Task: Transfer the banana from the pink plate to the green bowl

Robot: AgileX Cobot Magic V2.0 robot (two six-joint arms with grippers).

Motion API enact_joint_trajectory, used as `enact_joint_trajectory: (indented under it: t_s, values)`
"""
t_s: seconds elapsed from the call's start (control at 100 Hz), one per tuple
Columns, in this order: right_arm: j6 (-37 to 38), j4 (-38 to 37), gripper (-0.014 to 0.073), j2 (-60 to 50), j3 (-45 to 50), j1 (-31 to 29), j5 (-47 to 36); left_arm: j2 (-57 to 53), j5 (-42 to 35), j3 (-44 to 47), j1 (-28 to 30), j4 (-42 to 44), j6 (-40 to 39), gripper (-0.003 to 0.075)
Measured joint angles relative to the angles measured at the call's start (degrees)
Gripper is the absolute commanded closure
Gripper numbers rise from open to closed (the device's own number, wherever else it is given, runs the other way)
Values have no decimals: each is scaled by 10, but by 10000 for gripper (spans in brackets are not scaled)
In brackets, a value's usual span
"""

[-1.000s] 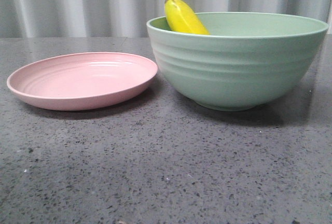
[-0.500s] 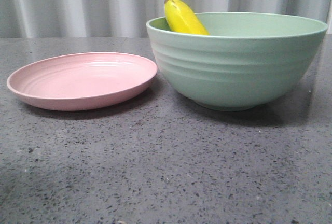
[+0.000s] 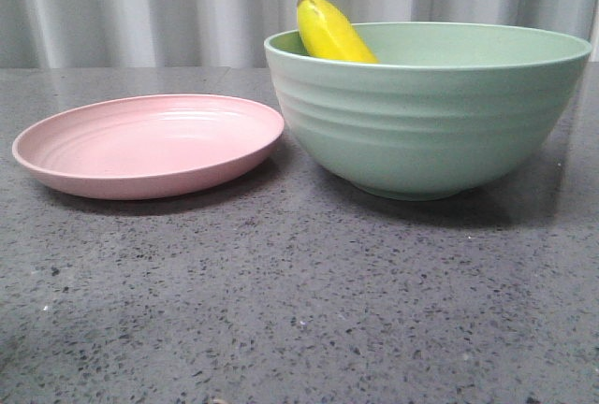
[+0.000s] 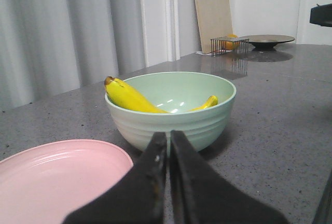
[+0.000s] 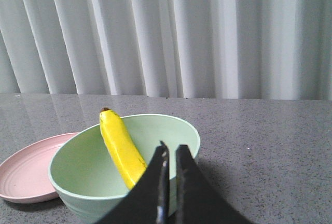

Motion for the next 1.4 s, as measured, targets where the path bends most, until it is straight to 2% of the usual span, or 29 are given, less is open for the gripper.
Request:
enact_joint_trajectory:
  t_s: [0.55,0.69,0.9,1.16,1.4]
  values:
    - [-1,1,656,0,0,0,5,0,-3,8,1,3,0,741]
    - [-1,1,656,0,0,0,5,-13,-3,34,32,16,0,741]
    - [-1,1,656,0,0,0,5,-75,-3,74,127,47,0,741]
    - [-1,1,656,0,0,0,5,-183,2,106,303,79,0,741]
    - [-1,1,656,0,0,0,6,-221,82,106,451,77,0,741]
